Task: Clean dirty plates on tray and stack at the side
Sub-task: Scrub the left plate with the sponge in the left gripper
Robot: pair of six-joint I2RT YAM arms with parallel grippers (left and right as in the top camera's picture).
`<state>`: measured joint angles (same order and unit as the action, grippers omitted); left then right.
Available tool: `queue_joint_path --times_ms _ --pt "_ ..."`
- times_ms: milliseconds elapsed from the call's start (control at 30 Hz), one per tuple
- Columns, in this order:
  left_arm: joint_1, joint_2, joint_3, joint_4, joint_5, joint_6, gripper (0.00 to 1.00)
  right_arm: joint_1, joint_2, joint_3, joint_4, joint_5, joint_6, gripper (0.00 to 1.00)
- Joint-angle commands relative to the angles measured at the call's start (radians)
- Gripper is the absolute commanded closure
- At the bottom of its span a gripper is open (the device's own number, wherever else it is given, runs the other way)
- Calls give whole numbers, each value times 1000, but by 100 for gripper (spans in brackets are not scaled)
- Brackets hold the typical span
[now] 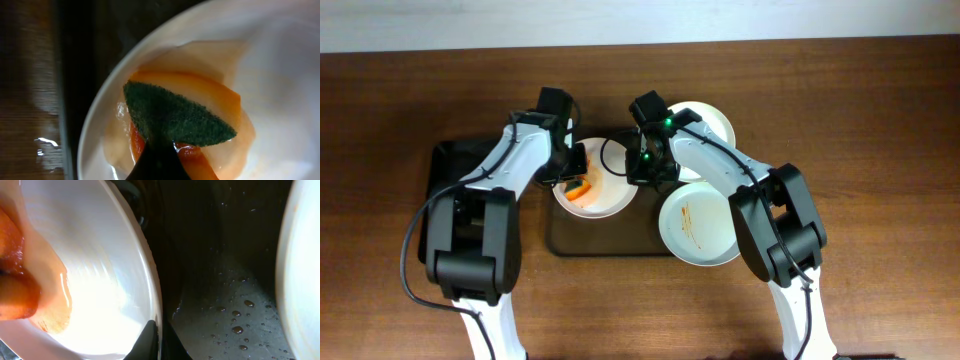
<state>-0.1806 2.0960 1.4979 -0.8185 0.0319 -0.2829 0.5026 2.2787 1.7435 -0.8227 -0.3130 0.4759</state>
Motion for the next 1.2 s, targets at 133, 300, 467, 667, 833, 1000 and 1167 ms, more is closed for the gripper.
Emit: queue_joint_path --times_ms 133,300,467,667,833,1000,1167 --pt "-44 32 33 -171 207 153 100 0 19 -11 -14 3 -11 96" --pt "-34 32 33 -137 378 220 100 1 19 -11 -14 3 -11 96" --pt "-21 32 32 -30 43 48 100 1 19 -11 -14 3 -11 96" --pt "-21 32 32 3 -418 -121 100 1 19 -11 -14 10 -11 96" --pt "-26 32 33 -133 -185 -53 100 1 19 -11 -14 10 -11 96" --pt "-26 32 33 -207 349 180 100 1 19 -11 -14 10 -11 96" --pt "-25 32 33 -91 378 151 100 1 19 -11 -15 10 -11 96"
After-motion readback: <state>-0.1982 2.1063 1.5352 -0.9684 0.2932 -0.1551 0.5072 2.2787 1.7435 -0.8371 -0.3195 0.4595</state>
